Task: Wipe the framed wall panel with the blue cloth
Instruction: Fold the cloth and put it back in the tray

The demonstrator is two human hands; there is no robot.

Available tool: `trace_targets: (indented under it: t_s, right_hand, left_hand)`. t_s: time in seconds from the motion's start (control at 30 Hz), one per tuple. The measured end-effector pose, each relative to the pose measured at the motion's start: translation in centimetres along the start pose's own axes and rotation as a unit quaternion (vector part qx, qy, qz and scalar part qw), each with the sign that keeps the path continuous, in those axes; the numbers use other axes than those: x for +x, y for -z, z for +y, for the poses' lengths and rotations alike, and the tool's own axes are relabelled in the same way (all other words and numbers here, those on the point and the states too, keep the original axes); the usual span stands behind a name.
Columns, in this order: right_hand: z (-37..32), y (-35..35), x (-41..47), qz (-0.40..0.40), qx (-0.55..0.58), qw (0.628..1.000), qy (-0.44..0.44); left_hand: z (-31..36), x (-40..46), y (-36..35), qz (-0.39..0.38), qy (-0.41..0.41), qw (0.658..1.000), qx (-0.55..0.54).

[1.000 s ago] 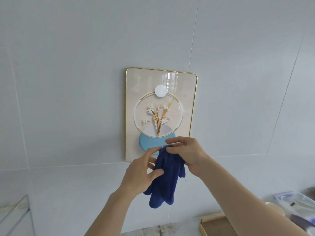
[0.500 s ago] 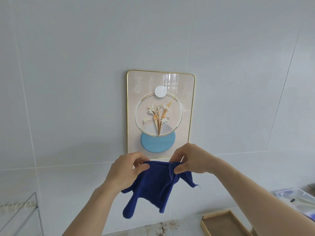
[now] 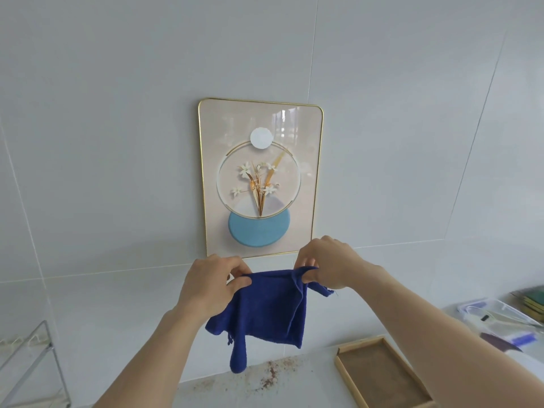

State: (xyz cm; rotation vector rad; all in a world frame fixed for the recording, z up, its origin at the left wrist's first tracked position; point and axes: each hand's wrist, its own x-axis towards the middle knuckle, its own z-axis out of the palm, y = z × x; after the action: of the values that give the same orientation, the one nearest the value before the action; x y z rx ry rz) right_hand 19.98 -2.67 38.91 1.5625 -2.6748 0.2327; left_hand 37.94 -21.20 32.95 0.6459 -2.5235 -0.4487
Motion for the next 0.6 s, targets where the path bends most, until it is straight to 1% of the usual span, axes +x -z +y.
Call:
trace_targets:
  t_s: [0.27,0.6]
  right_hand:
    - [3.7,-0.5,-1.2,-0.008,0.009,1.0,-0.02]
    - [12.6,-1.1,-3.0,-0.028,0.006,0.998,-0.064]
  left_hand:
    - [2.0,1.6,-2.8,-0.022,-0.023,0.999,-0.006]
    - [8.0,4.3,-9.7,-0.065,-0.033,0.997,-0.033]
